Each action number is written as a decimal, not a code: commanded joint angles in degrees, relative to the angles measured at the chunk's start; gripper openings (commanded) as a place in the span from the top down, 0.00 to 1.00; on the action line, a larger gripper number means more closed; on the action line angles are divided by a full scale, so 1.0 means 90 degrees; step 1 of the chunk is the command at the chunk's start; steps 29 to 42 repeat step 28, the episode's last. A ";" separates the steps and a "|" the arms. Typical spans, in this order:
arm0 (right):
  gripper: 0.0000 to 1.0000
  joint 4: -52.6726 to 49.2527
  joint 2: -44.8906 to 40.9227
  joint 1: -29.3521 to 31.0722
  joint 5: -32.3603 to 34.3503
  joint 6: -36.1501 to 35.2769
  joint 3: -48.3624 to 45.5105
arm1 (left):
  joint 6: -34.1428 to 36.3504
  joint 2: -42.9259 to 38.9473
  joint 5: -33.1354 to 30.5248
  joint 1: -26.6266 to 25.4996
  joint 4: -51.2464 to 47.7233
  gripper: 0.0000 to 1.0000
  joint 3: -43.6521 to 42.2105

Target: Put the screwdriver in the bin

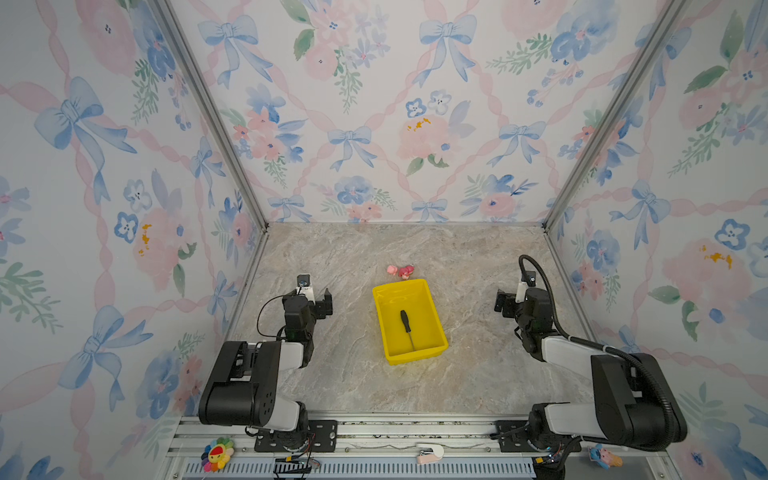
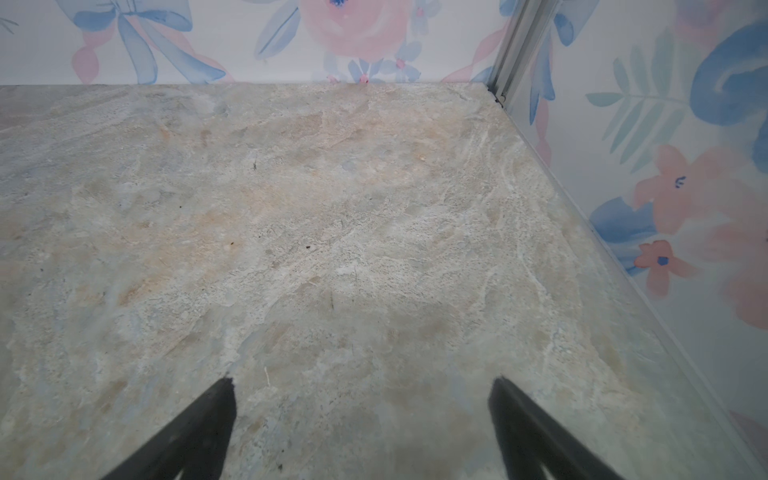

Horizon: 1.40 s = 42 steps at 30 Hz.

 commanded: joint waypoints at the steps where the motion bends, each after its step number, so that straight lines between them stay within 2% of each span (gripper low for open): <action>1: 0.03 0.0939 0.0376 -0.0053 -0.0111 -0.0027 0.0063 | -0.0066 0.0274 0.0247 0.0063 0.0900 0.03 -0.0116; 4: 0.03 0.1646 0.0920 -0.0026 -0.0100 -0.0056 -0.0026 | -0.0061 0.0346 0.0357 0.0092 0.1170 0.03 -0.0277; 8: 0.03 0.2006 0.1042 0.0119 0.0084 -0.0188 -0.0182 | -0.0010 0.0410 0.0425 0.0088 0.1385 0.02 -0.0347; 13: 0.03 0.1944 0.1034 0.0118 0.0086 -0.0180 -0.0153 | 0.0097 0.0446 0.0181 -0.0064 0.1543 0.03 -0.0388; 42: 0.03 0.1945 0.1034 0.0113 0.0077 -0.0180 -0.0165 | 0.0090 0.0440 0.0179 -0.0062 0.1538 0.03 -0.0398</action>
